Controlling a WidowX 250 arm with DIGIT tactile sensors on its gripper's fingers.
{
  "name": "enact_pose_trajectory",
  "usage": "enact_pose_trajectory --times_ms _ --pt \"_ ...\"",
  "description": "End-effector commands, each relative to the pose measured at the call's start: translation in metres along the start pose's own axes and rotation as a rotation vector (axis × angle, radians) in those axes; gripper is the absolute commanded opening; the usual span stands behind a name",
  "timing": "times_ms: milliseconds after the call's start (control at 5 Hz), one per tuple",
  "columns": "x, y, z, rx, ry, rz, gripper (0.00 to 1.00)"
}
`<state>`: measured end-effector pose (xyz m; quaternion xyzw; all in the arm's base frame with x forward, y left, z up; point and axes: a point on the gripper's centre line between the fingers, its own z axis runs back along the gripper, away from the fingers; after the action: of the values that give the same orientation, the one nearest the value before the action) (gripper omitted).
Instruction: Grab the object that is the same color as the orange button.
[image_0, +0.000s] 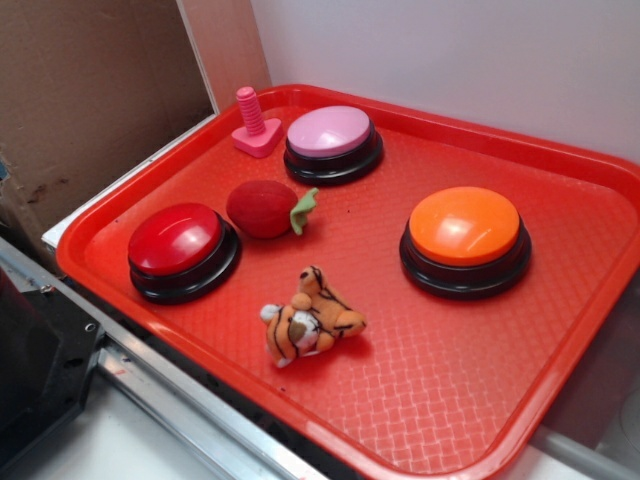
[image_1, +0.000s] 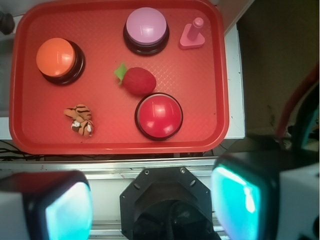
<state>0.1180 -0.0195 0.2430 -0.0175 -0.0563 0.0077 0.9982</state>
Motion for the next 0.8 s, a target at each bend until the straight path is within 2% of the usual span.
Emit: enact_pose_trajectory --times_ms 0,200,400,600 --pt "0.0 0.0 0.0 0.0 0.0 0.0 1.0" --pt "0.023 -0.019 -0.006 -0.029 0.012 -0.051 1.0" --pt "0.042 -0.052 -0.01 -0.055 -0.007 -0.108 1.0" --pt "0.039 -0.087 -0.018 -0.06 -0.001 -0.196 1.0"
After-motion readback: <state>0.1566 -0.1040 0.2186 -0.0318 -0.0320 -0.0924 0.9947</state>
